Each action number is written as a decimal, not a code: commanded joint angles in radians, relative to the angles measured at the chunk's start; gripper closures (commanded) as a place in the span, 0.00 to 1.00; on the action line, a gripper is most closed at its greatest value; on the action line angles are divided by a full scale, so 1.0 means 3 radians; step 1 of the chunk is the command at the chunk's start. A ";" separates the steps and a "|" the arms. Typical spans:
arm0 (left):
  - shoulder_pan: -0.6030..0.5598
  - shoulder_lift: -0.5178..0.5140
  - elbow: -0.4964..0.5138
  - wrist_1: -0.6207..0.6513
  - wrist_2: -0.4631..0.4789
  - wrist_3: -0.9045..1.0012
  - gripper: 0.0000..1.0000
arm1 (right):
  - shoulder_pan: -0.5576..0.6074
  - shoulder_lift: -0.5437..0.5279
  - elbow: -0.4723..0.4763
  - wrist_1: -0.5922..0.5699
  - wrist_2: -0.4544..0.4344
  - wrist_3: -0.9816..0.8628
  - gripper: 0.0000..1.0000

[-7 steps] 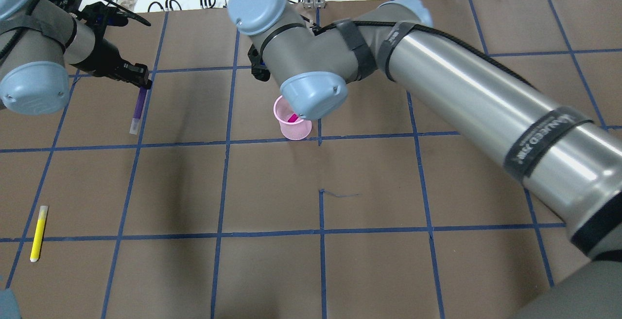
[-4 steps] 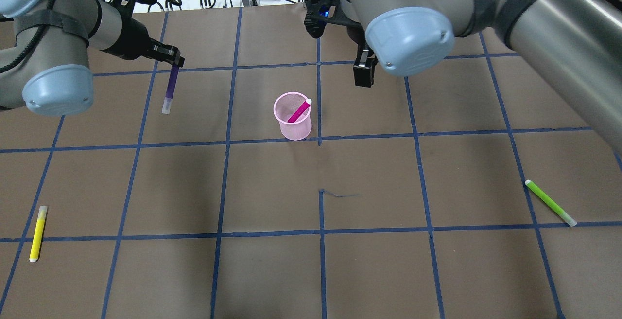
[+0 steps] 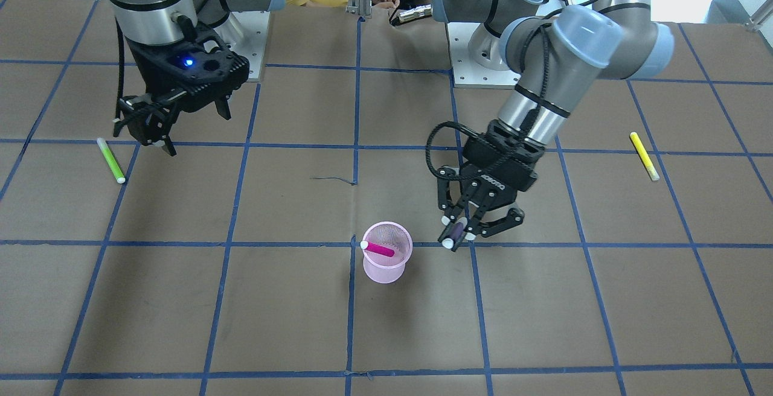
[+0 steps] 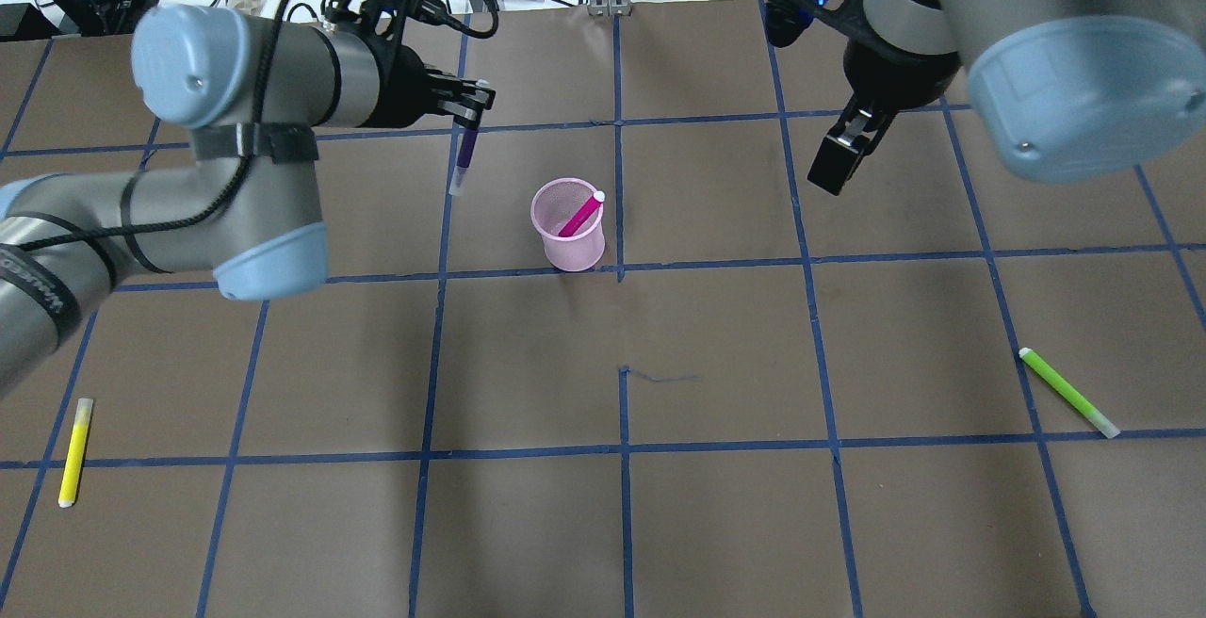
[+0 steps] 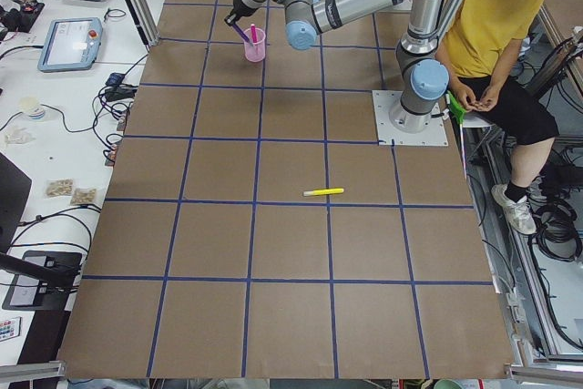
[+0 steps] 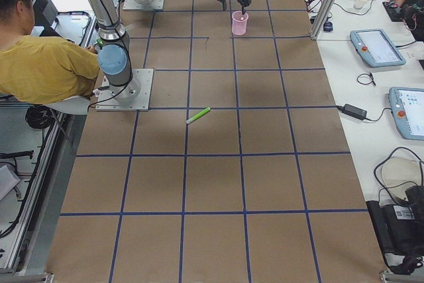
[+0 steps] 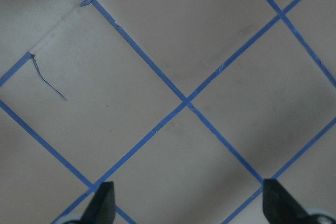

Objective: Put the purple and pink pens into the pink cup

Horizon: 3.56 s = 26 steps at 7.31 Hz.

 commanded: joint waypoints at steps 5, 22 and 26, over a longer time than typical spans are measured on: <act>-0.0252 -0.0429 -0.0290 0.1495 -0.0031 -0.0283 1.00 | -0.0175 -0.0124 -0.0306 0.0577 0.0066 0.1960 0.00; 0.0094 -0.0523 0.0336 -0.0416 0.0045 -0.0539 0.01 | -0.0129 -0.0007 -0.0168 0.0234 0.0128 0.2294 0.00; 0.0035 0.0070 0.1448 -0.3358 0.1157 -0.0858 0.00 | -0.0129 0.0004 -0.0168 0.0234 0.0128 0.2289 0.00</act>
